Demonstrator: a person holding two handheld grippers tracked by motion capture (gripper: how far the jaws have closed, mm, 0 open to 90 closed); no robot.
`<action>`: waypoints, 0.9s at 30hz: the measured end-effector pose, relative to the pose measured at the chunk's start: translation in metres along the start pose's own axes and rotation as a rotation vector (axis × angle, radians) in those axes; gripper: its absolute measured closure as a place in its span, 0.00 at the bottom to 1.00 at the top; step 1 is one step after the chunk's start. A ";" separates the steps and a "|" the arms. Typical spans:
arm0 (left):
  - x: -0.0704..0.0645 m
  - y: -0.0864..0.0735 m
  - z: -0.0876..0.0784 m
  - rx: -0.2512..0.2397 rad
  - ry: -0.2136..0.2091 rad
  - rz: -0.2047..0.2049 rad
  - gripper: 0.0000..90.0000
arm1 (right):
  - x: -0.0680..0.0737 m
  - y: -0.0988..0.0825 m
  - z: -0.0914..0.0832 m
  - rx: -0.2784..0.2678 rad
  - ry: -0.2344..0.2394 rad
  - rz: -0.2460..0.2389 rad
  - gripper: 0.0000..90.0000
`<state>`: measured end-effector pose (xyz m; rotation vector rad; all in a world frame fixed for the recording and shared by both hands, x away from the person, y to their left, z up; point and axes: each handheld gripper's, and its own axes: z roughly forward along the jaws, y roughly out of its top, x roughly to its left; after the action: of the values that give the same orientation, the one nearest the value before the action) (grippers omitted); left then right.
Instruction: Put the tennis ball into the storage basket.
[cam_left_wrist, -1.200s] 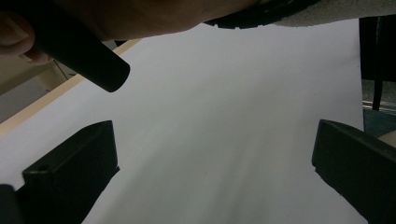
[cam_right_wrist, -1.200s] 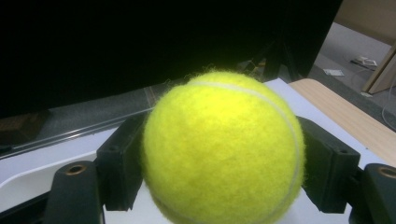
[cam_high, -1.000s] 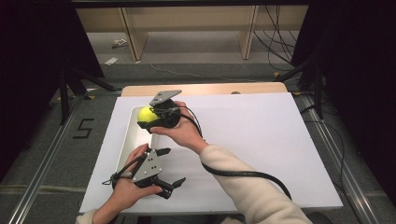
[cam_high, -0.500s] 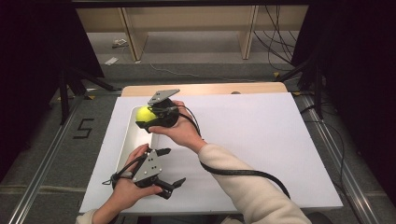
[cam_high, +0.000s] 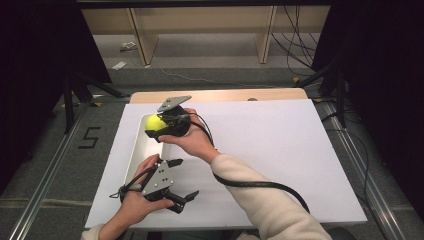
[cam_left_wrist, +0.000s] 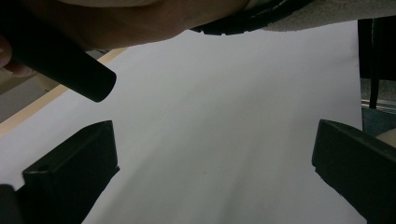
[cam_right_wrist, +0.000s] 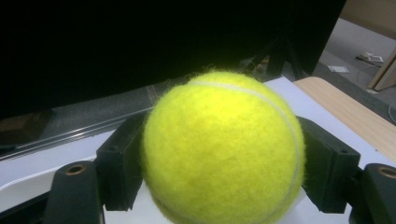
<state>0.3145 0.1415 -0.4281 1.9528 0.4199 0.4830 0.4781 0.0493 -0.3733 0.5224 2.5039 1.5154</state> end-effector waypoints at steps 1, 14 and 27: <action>0.000 0.000 0.000 0.000 0.000 0.001 0.00 | 0.000 0.000 0.000 0.000 0.000 -0.003 0.30; 0.000 0.000 0.000 0.002 0.000 0.005 0.00 | 0.001 0.005 0.002 0.002 0.006 -0.008 0.30; -0.001 0.000 0.001 0.006 -0.003 0.009 0.00 | 0.002 0.005 0.007 0.010 0.015 -0.012 0.30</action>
<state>0.3142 0.1406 -0.4287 1.9619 0.4112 0.4853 0.4793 0.0576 -0.3719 0.4980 2.5221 1.5090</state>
